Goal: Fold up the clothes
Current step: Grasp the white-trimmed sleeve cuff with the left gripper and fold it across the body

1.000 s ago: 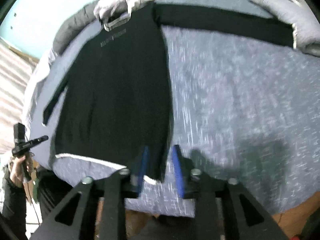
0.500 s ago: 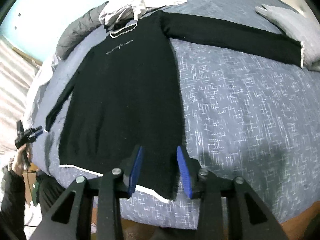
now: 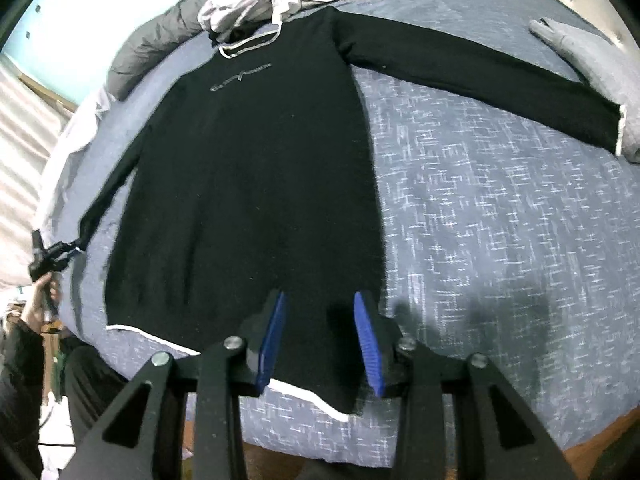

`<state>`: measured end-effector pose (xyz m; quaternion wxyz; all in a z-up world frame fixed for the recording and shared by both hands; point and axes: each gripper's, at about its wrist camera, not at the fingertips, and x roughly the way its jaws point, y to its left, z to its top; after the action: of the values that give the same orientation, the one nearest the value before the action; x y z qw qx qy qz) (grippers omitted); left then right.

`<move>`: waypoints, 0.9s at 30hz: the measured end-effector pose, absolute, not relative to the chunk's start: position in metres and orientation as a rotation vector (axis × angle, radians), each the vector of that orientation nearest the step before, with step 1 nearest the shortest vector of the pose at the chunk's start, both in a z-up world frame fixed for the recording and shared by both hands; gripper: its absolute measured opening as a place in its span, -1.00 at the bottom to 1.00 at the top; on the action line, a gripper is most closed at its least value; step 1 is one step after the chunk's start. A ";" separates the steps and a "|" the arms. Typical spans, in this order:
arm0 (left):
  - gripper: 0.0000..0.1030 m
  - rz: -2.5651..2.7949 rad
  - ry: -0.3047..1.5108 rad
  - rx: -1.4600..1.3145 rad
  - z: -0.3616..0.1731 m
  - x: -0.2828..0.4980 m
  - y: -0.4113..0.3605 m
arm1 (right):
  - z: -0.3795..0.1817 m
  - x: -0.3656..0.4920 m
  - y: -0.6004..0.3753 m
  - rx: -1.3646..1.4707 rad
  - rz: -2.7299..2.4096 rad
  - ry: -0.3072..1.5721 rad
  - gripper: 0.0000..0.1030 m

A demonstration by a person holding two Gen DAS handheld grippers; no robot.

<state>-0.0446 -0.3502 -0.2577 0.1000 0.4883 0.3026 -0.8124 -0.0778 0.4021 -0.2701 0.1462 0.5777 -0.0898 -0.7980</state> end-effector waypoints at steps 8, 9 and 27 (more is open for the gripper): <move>-0.88 -2.514 0.742 1.349 -0.208 -0.046 -0.362 | -0.266 -0.077 0.402 1.665 -2.310 -0.260 -0.30; -0.88 -2.535 0.691 1.311 -0.194 -0.045 -0.362 | -0.266 -0.077 0.402 1.663 -2.307 -0.267 -0.30; -0.85 -2.668 0.268 1.510 -0.216 -0.029 -0.290 | -0.259 -0.077 0.393 1.642 -2.299 -0.264 -0.30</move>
<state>-0.0289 -0.2904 -0.2164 0.0321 0.4904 0.0870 -0.8665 -0.0773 0.3930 -0.2591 0.1516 0.5720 -0.0919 -0.8009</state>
